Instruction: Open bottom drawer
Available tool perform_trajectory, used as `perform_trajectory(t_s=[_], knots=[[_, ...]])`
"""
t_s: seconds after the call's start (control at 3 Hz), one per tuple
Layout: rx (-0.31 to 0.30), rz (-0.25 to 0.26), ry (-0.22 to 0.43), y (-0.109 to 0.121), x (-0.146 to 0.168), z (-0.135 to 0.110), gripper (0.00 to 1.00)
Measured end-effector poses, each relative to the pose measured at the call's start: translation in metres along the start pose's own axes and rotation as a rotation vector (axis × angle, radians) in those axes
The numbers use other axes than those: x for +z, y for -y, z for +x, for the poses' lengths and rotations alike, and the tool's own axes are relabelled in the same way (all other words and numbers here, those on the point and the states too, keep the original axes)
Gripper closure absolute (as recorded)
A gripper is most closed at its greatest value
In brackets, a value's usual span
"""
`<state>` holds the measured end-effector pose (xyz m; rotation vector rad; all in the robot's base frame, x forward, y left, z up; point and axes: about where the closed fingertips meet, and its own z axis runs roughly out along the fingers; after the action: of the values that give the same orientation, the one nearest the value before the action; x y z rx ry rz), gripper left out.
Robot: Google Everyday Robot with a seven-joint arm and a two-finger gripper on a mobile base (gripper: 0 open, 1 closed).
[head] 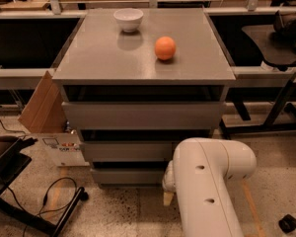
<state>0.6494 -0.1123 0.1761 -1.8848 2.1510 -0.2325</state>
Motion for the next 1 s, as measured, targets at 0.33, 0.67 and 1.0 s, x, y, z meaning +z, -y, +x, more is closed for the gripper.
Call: perform_trajectory(t_s=[0.33,0.67,1.0], knots=[[-0.003,0.022,0.0,0.013,0.002,-0.007,0.0],[-0.004,0.023,-0.001,0.017,0.005,-0.011,0.0],[-0.014,0.003,-0.017,0.017,0.012,-0.018,0.18]])
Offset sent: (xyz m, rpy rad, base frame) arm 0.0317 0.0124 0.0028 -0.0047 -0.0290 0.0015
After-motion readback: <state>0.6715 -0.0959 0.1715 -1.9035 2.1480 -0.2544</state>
